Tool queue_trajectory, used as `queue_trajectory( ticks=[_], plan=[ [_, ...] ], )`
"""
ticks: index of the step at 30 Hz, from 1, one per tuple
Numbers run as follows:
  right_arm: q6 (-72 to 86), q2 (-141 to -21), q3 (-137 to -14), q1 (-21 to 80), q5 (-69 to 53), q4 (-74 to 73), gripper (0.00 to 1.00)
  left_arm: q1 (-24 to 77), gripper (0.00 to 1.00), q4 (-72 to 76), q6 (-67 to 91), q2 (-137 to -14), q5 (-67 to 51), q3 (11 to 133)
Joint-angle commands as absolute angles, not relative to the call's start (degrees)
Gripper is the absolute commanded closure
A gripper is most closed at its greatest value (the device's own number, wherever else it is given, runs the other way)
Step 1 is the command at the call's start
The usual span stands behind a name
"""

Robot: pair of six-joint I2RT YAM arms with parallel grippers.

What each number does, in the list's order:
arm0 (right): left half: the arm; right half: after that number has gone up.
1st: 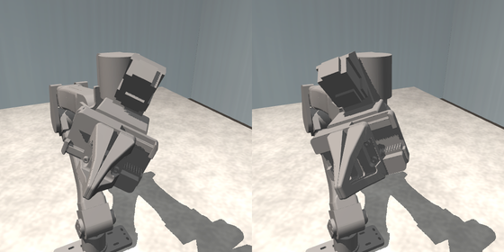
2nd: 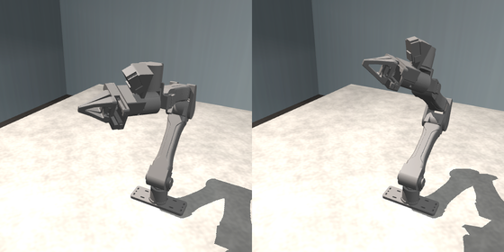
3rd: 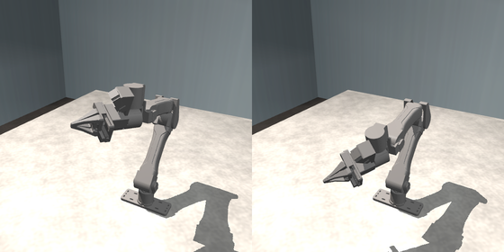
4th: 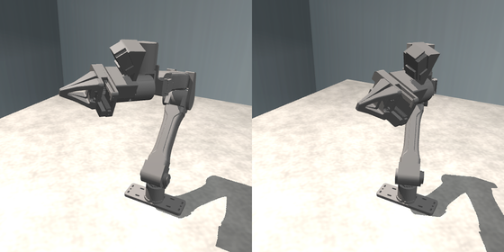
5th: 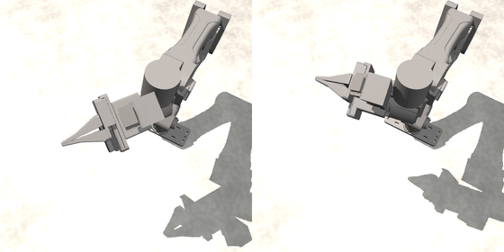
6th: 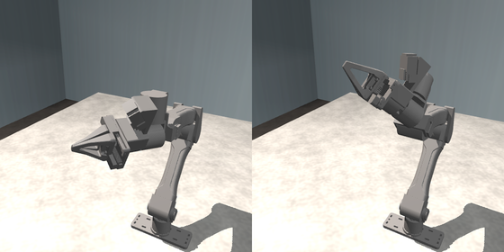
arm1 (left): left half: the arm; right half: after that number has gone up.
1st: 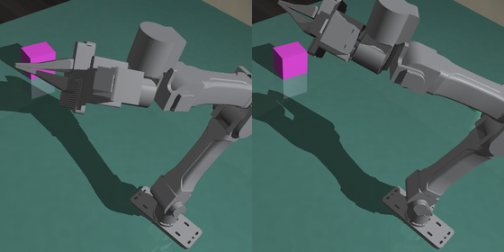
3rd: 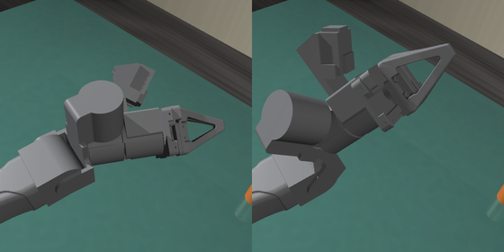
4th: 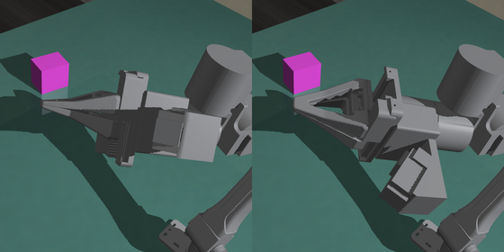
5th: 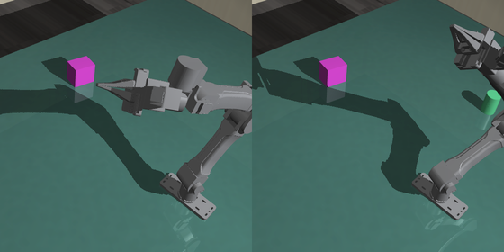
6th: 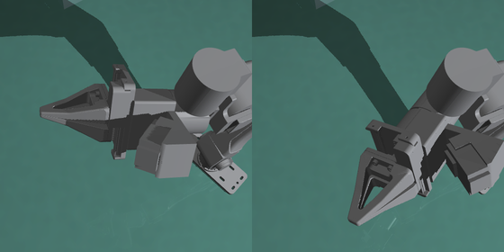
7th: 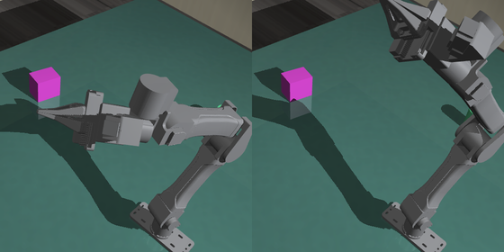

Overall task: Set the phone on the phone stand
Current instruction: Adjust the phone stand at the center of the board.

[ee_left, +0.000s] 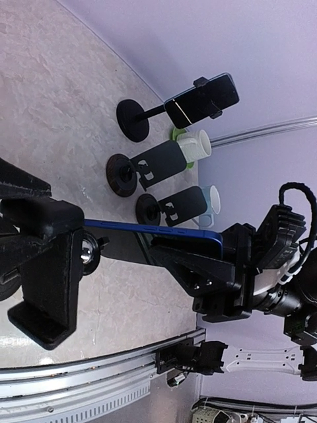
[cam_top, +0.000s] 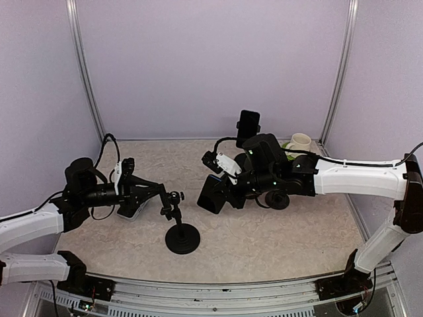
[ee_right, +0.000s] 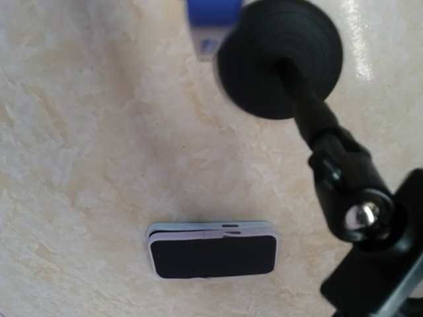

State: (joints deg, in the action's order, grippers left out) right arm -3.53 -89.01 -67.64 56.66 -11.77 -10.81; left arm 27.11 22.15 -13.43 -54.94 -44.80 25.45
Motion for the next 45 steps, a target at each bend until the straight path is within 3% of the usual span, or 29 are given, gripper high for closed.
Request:
queue_trajectory(
  ticks=[1,9,25,31,45],
  plan=[
    [-3.51,-87.81,-68.42,56.76,-12.40,-8.19,1.00,26.95,0.91,23.08,-12.60,-54.70,-47.14,25.99],
    [-3.68,-88.18,-68.88,56.74,-12.45,-8.51,1.00,29.40,0.94,28.13,-7.35,-50.21,-41.01,21.89],
    [-3.81,-89.02,-69.03,56.81,-12.18,-8.30,1.00,51.50,0.98,33.27,4.71,-35.30,6.22,8.57],
    [-4.44,-88.41,-69.92,56.71,-10.14,-9.26,1.00,52.03,0.99,34.95,5.17,-40.01,18.64,11.29],
    [-7.02,-84.17,-73.21,54.57,-7.04,-13.23,1.00,58.42,1.00,48.08,-0.84,-60.15,28.75,23.57]
  ],
)
